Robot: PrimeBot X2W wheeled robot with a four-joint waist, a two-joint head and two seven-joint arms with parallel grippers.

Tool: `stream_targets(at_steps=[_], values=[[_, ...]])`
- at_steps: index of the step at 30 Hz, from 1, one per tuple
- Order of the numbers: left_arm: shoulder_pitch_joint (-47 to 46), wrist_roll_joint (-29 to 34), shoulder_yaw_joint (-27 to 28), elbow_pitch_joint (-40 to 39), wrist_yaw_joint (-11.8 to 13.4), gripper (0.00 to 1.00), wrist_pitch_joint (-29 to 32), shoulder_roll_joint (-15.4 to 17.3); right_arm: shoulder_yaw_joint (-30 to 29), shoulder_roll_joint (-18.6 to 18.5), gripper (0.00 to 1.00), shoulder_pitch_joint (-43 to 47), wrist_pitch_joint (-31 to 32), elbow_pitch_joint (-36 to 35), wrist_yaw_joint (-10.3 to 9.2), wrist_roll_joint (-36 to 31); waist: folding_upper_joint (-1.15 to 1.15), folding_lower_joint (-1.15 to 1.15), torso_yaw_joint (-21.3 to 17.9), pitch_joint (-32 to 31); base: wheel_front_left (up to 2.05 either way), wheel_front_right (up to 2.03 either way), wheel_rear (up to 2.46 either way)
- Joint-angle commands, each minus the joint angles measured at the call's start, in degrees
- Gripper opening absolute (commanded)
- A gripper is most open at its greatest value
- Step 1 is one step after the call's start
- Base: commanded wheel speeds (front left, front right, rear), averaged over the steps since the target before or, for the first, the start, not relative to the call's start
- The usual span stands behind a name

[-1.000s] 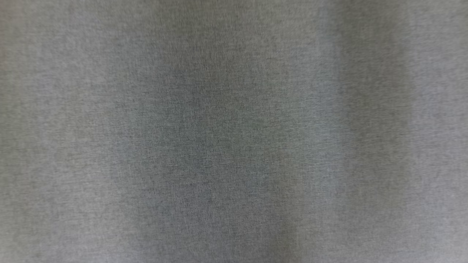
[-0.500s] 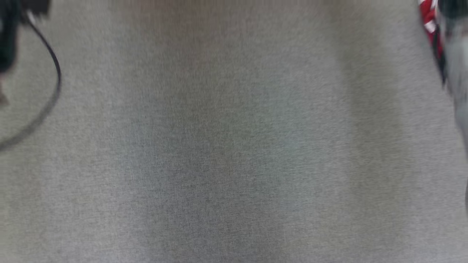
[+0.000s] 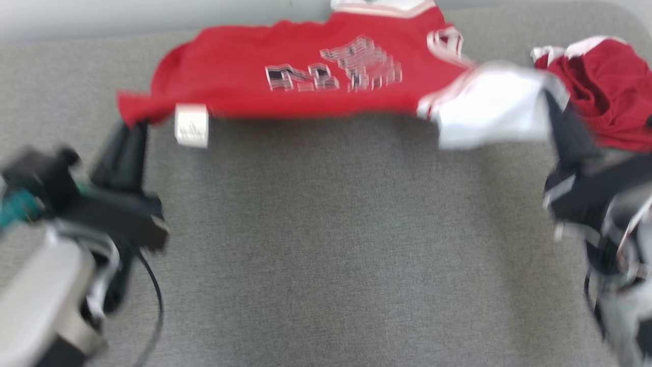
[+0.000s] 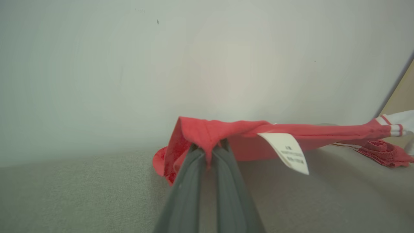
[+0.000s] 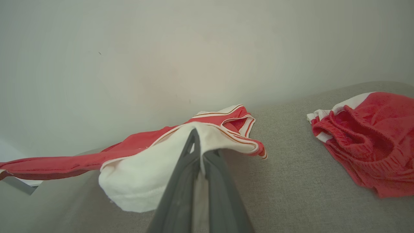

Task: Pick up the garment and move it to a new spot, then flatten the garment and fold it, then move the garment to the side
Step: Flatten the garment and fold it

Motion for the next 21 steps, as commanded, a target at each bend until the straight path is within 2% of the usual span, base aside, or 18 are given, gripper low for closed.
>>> stream_targets(at_steps=[1, 4, 5, 11, 19, 21], values=[[4.4, 1.9, 0.5, -1.1, 0.3, 0.00, -0.2, -1.0, -1.2, 1.4, 0.00, 5.8, 1.5, -3.0, -0.14, -1.4, 0.01, 0.02, 0.9, -2.2, 0.00, 0.00, 0.00], [10.0, 3.7, 2.5, -2.4, 0.6, 0.00, -0.2, -2.3, -2.8, 3.4, 0.00, 13.3, 3.5, -7.0, -0.14, -3.5, 0.01, 0.02, 0.8, -2.9, 0.00, 0.00, 0.00], [10.0, 3.7, 2.5, -2.4, 0.6, 0.00, -0.2, -2.3, -2.8, 3.4, 0.00, 13.3, 3.5, -7.0, -0.14, -3.5, 0.01, 0.02, 0.8, -2.9, 0.00, 0.00, 0.00], [21.1, 7.5, 5.3, -2.5, -0.7, 0.00, -0.2, -5.8, -6.6, 7.4, 0.00, 24.6, 5.6, -11.2, -0.14, -6.3, 0.01, 0.02, 1.0, -4.7, 0.00, 0.00, 0.00], [31.6, 13.0, 7.4, 0.2, -2.6, 0.00, -0.2, -10.4, -9.7, 11.3, 0.00, 38.2, 5.4, -11.3, -0.14, -8.4, 0.01, 0.02, 2.4, -8.2, 0.00, 0.00, 0.00], [33.9, 12.9, 9.4, 0.8, -2.9, 0.00, -0.2, -11.8, -10.1, 11.7, 0.00, 40.8, 5.2, -11.0, -0.14, -8.8, 0.01, 0.02, 2.4, -9.5, 0.00, 0.00, 0.00]])
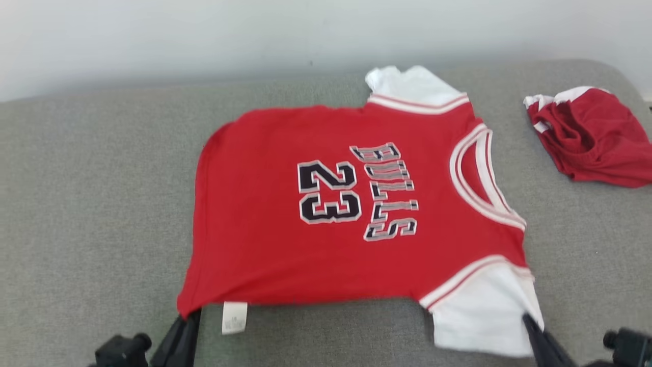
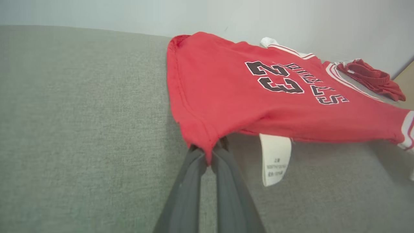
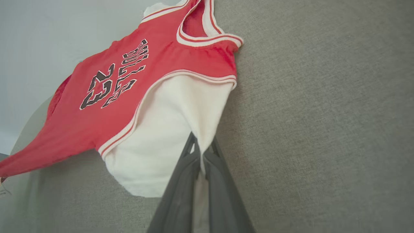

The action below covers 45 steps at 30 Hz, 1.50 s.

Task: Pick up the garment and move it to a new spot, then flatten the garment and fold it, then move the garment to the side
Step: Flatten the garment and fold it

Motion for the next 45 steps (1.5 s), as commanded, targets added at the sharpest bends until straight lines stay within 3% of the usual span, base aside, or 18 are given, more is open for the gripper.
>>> stream_targets(at_steps=[1, 12, 24, 35, 40, 45], values=[[1.9, 0.6, 0.9, 0.3, -0.5, 0.00, -0.2, -0.5, -0.4, 0.6, 0.00, 2.1, -0.1, 0.2, -0.14, 0.2, 0.00, 0.00, 0.5, -1.9, 0.00, 0.00, 0.00], [10.4, 4.2, 4.1, 3.1, -3.0, 0.00, -0.2, -5.0, -1.3, 1.1, 0.00, 10.7, 1.8, 0.0, -0.14, -0.1, 0.00, 0.00, 0.9, -5.1, 0.00, 0.00, 0.00], [7.6, 7.8, 5.9, 5.1, -5.4, 0.00, -0.2, -6.1, -0.9, 2.4, 0.00, 8.1, 4.1, -0.1, -0.14, 1.7, 0.00, 0.00, 0.7, -4.4, 0.00, 0.00, 0.00], [0.2, 9.5, 3.8, 5.1, -6.2, 0.00, 0.5, -3.4, -4.4, 4.1, 0.00, -4.4, 11.7, 0.6, -0.14, 6.6, 0.00, 0.00, 0.3, -2.0, 0.00, 0.00, 0.00], [-4.5, 8.8, 2.3, 6.4, -6.5, 0.00, 1.8, -2.2, -6.6, 5.2, 0.00, -13.8, 15.8, 4.6, -0.14, 7.2, 0.00, 0.00, -0.1, -0.7, 0.00, 0.00, 0.00], [-8.0, 7.7, 0.8, 8.7, -6.4, 0.00, 2.1, -1.3, -7.3, 5.5, 0.00, -23.4, 17.5, 11.5, -0.14, 3.7, 0.00, 0.00, -0.2, 0.5, 0.00, 0.00, 0.00]])
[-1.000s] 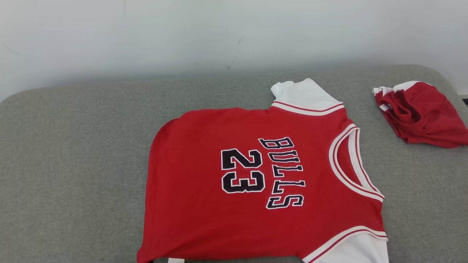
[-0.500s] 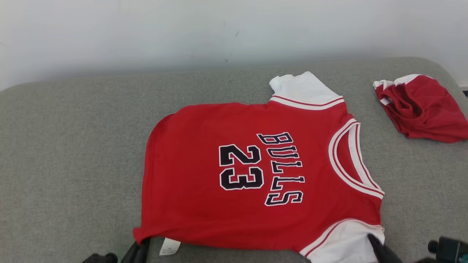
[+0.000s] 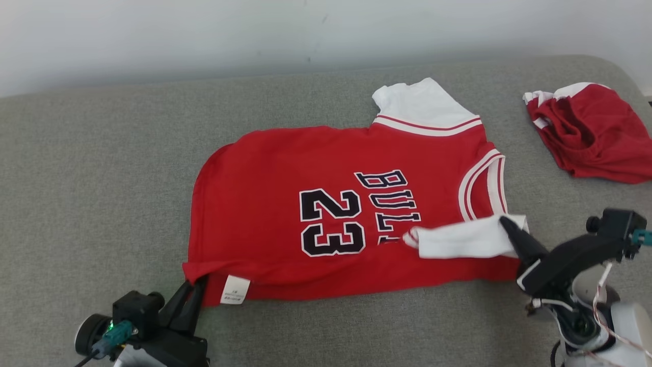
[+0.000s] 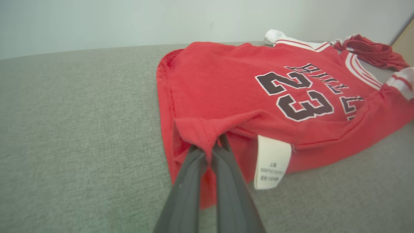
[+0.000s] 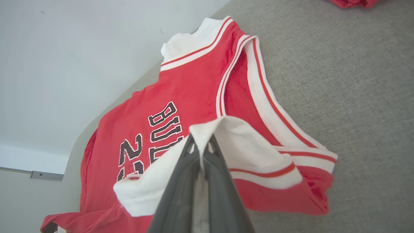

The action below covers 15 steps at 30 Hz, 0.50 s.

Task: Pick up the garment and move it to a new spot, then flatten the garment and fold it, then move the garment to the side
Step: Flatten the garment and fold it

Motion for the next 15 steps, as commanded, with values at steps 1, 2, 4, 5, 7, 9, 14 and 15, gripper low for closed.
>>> stream_targets(at_steps=[1, 2, 4, 5, 7, 9, 14, 15], values=[[-0.9, 0.0, -0.4, 0.5, -0.1, 0.00, 0.2, 0.3, -0.4, 0.1, 0.00, -1.4, -0.6, 0.7, -0.14, -0.8, -0.01, -0.01, 0.2, 0.4, 0.00, 0.00, 0.00], [-1.7, -0.3, -0.8, 0.9, -0.1, 0.00, 0.1, 0.5, -0.3, 0.0, 0.00, -3.1, -1.1, 2.1, -0.14, -1.7, -0.01, -0.01, 0.3, 0.6, 0.00, 0.00, 0.00], [-3.1, -1.1, -1.4, 2.1, 0.0, 0.00, 0.0, 0.6, -0.5, 0.0, 0.00, -5.7, -1.7, 5.4, -0.14, -2.9, -0.01, -0.01, 0.5, 0.8, 0.00, 0.00, 0.00], [-3.8, -1.5, -1.9, 2.5, 0.0, 0.00, -0.1, 0.6, -0.8, -0.3, 0.00, -6.9, -2.3, 7.0, -0.14, -3.5, -0.01, -0.01, 0.7, 0.9, 0.00, 0.00, 0.00], [-5.1, -2.0, -2.9, 3.7, 0.0, 0.00, -0.1, 0.8, -0.6, -0.5, 0.00, -9.0, -3.3, 9.8, -0.14, -4.2, -0.01, -0.01, 1.0, 1.1, 0.00, 0.00, 0.00], [-6.3, -2.5, -4.0, 4.8, 0.0, 0.00, -0.2, 0.9, 0.0, -0.8, 0.14, -10.5, -5.0, 11.8, -0.14, -5.2, -0.01, -0.01, 1.2, 1.2, 0.00, 0.00, 0.00], [-8.1, -2.9, -4.9, 7.3, 0.0, 1.00, -1.3, 0.5, 4.7, -3.5, 1.00, -10.1, -11.2, 13.1, -0.14, -6.9, -0.01, -0.01, 1.4, 0.8, 0.00, 0.00, 0.00], [-8.0, -3.1, -4.7, 7.8, 0.0, 1.00, -1.5, 0.2, 6.1, -4.2, 1.00, -9.4, -12.6, 12.9, -0.14, -6.9, -0.01, -0.01, 1.3, 0.5, 0.00, 0.00, 0.00]])
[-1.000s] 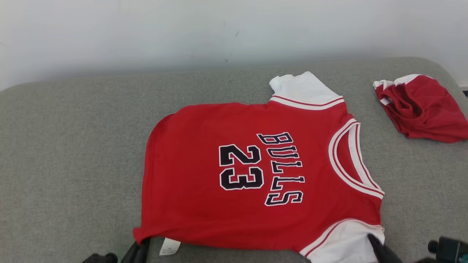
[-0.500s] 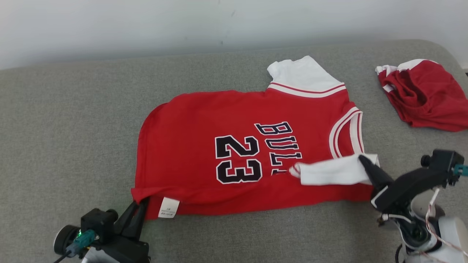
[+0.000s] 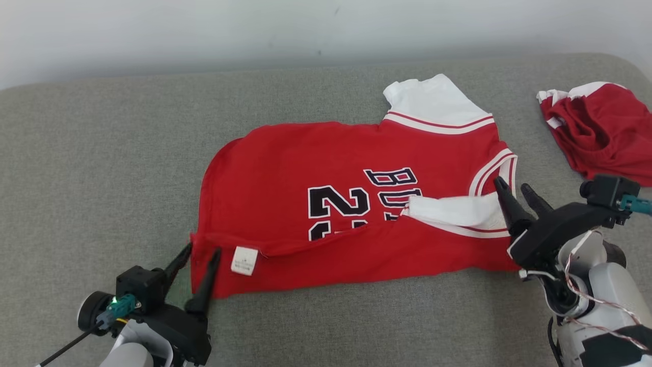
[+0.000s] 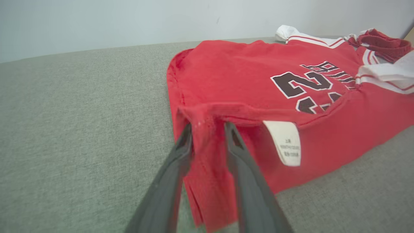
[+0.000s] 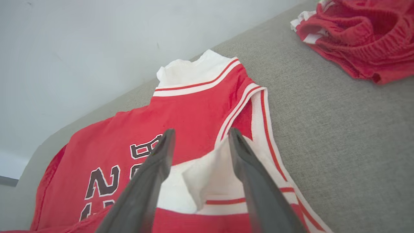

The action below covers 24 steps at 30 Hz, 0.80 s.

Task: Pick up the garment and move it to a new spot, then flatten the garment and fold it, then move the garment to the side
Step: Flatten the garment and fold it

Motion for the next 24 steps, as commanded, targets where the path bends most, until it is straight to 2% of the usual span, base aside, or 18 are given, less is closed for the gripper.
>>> stream_targets(at_steps=[1, 5, 11, 16, 24], values=[[0.1, -0.5, 0.3, 0.8, 0.1, 1.00, -0.7, -0.7, 2.3, -1.9, 1.00, 1.9, -2.8, -0.6, -0.14, -0.4, -0.01, -0.01, -0.1, -0.7, 0.00, 0.00, 0.00], [2.4, -1.1, 2.1, 0.9, 0.3, 1.00, -1.1, -1.7, 7.6, -5.7, 1.00, 5.3, -8.6, -2.3, -0.14, -0.4, -0.01, -0.01, -0.6, -1.8, 0.00, 0.00, 0.00], [7.1, -1.6, 5.6, -1.7, 0.9, 1.00, -1.2, -3.4, 11.7, -10.1, 1.00, 10.7, -12.9, -3.9, -0.14, -0.6, -0.01, -0.01, -0.9, -2.3, 0.00, 0.00, 0.00], [9.5, -1.6, 6.8, -2.0, 0.7, 1.00, -1.2, -4.2, 12.1, -11.6, 1.00, 12.0, -14.5, -3.0, -0.14, -1.5, -0.01, -0.01, -1.1, -2.0, 0.00, 0.00, 0.00], [9.4, -2.0, 7.4, -0.1, 0.3, 1.00, -1.2, -5.5, 12.0, -11.6, 1.00, 11.2, -15.8, 1.9, -0.14, -2.8, -0.01, -0.01, -0.8, -0.6, 0.00, 0.00, 0.00]])
